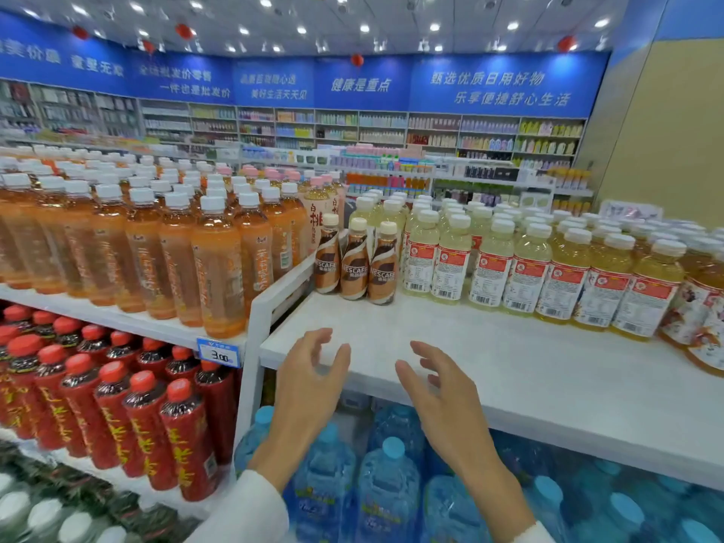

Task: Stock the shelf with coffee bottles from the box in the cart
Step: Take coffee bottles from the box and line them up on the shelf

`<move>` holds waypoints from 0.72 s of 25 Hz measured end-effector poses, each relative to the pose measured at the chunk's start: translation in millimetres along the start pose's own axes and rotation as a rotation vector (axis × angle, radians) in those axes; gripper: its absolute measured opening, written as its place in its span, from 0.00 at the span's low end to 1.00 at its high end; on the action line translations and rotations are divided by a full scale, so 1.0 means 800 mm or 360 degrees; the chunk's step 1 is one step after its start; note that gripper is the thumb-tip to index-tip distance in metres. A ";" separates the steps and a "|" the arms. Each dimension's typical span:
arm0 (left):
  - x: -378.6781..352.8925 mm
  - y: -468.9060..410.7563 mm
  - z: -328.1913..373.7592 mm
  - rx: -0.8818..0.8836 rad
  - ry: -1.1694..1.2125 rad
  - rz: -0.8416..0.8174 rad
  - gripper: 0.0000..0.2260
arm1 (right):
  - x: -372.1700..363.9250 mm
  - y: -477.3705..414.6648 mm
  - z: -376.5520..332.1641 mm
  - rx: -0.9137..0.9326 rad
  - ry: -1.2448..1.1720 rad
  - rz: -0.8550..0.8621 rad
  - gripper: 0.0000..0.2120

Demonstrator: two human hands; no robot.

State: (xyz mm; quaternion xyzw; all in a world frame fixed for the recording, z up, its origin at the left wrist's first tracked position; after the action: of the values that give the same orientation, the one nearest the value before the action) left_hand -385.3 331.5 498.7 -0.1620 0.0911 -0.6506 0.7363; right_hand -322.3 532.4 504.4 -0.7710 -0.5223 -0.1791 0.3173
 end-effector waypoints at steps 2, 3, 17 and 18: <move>0.028 0.043 -0.001 -0.0021 0.0071 0.0034 0.13 | 0.000 0.043 -0.002 0.0008 -0.0095 -0.0037 0.20; 0.043 0.065 -0.004 -0.0006 0.0085 0.0049 0.13 | -0.003 0.063 -0.002 0.0003 -0.0172 -0.0052 0.19; 0.286 0.359 -0.167 0.0727 -0.0091 0.0883 0.09 | -0.261 0.257 0.062 -0.0283 -0.0448 -0.0818 0.11; 0.302 0.378 -0.178 0.0782 -0.0098 0.0951 0.09 | -0.282 0.268 0.059 -0.0308 -0.0422 -0.0934 0.10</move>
State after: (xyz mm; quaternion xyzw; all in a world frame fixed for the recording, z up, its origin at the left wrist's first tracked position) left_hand -120.3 106.4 276.3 0.0334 -0.0466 -0.4047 0.9127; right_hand -215.6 353.9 267.7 -0.6310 -0.7392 -0.2097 0.1067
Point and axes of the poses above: each hand's wrist, its own y-axis away from the middle knuckle, its own x-axis out of the back of the hand, z = x × y, the point moved 7 cm from there along -y, towards the middle knuckle, and after that the axes turned 11 degrees about y, right-handed, at the moved point
